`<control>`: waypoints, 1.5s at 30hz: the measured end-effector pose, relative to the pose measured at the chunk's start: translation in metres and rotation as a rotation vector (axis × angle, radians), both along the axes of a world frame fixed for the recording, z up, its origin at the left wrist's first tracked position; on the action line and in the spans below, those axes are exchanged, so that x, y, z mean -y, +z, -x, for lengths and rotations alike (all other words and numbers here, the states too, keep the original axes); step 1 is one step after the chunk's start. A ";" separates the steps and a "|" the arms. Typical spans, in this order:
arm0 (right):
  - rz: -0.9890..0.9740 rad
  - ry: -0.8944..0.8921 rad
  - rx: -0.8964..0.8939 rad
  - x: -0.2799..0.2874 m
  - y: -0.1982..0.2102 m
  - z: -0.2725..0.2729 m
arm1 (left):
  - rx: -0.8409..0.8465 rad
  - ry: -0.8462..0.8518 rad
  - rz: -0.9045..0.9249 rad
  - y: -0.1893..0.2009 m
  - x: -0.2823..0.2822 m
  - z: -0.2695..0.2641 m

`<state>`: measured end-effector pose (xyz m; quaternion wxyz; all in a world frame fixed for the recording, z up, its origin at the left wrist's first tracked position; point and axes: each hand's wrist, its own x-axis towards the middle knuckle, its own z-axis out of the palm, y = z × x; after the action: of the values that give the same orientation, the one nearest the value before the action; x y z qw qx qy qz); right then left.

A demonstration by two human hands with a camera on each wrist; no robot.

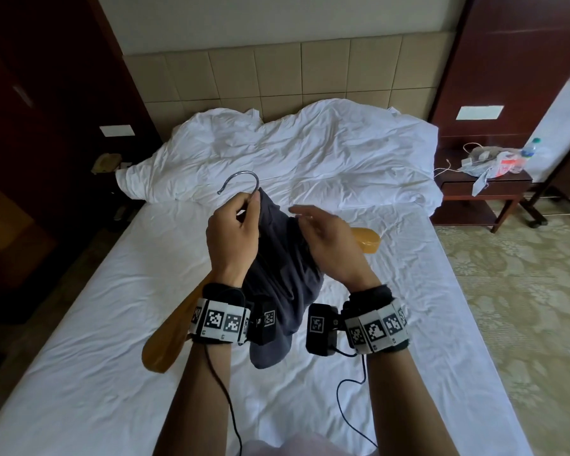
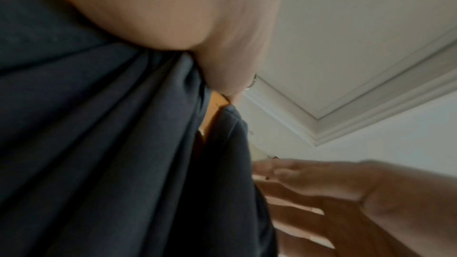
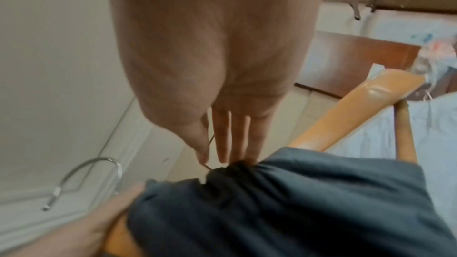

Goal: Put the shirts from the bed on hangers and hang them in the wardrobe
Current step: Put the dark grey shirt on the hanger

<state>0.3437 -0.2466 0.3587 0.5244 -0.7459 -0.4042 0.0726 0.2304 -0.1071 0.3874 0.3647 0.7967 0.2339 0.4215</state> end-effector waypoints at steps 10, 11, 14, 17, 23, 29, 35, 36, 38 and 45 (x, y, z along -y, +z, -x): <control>0.276 -0.024 0.146 -0.003 0.011 0.019 | -0.028 -0.279 0.044 0.013 0.008 0.006; 0.243 -0.037 0.129 -0.006 0.015 0.024 | -0.048 -0.292 0.028 0.013 0.010 0.005; 0.184 -0.076 0.071 -0.007 0.020 0.028 | -0.120 -0.311 -0.017 0.009 0.010 0.002; 0.200 -0.094 0.066 -0.003 0.021 0.026 | -0.183 -0.339 -0.049 0.003 0.005 0.000; 0.237 -0.083 -0.006 0.002 0.021 0.017 | -0.229 -0.460 0.136 0.009 0.010 0.001; 0.133 -0.199 -0.282 0.008 0.020 0.012 | -0.134 -0.400 0.228 0.006 0.009 -0.007; 0.022 -0.219 -0.383 0.011 0.016 0.005 | -0.356 -0.146 -0.075 -0.007 0.002 -0.006; 0.029 -0.198 -0.368 0.010 0.015 0.006 | -0.363 -0.140 -0.079 -0.007 0.003 -0.007; 0.040 -0.160 -0.314 0.010 0.014 0.006 | -0.364 -0.126 -0.063 -0.005 0.005 -0.008; -0.002 -0.056 -0.240 0.018 0.016 0.002 | -0.305 -0.160 -0.002 -0.002 0.012 -0.010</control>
<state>0.3414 -0.2650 0.3743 0.5714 -0.7424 -0.3177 0.1464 0.2405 -0.1188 0.3854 0.3564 0.8679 0.2221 0.2655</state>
